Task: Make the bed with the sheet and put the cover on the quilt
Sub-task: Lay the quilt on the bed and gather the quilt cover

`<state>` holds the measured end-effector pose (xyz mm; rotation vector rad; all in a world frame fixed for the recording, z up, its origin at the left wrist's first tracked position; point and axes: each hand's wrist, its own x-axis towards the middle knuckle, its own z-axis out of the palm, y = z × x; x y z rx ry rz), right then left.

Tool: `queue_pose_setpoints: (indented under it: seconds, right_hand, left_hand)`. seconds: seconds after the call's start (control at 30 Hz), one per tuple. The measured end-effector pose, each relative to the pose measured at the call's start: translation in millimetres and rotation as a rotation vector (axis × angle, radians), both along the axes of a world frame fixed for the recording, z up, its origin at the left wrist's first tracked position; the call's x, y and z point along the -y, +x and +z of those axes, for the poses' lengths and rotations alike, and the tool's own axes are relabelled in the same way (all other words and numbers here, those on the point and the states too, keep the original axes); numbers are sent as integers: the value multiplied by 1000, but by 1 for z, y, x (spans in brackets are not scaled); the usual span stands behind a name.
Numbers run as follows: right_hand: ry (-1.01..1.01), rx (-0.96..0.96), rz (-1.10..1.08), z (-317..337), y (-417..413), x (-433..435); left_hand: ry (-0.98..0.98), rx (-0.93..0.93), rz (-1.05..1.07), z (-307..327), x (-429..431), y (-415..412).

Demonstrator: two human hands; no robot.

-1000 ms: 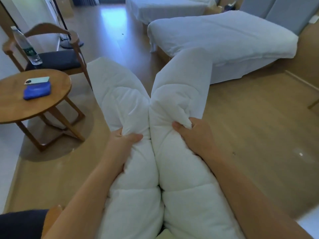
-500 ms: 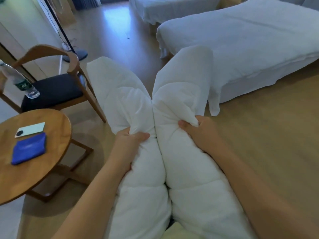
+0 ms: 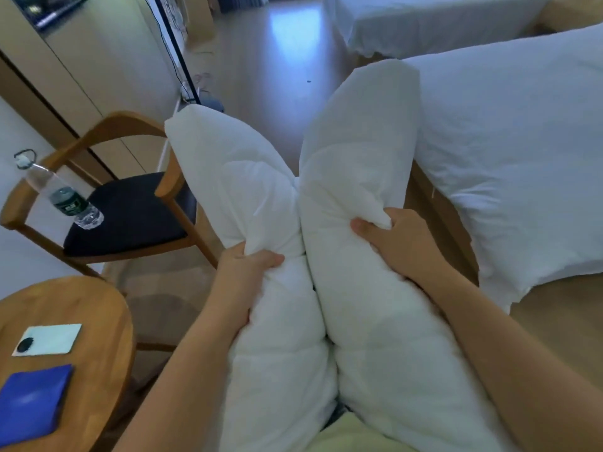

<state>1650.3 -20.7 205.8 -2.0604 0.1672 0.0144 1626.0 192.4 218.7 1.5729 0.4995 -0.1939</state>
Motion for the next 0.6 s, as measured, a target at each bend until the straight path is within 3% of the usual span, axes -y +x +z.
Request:
queue_pose_setpoints:
  seconds: [0.23,0.6]
  right_hand:
    - [-26,-30,-43,-4,241,15]
    - [-28,-60,-135,-29,558,96]
  left_hand:
    - [-38,8,-33,-11,6,253]
    - [-33,20,-110,-22,92,588]
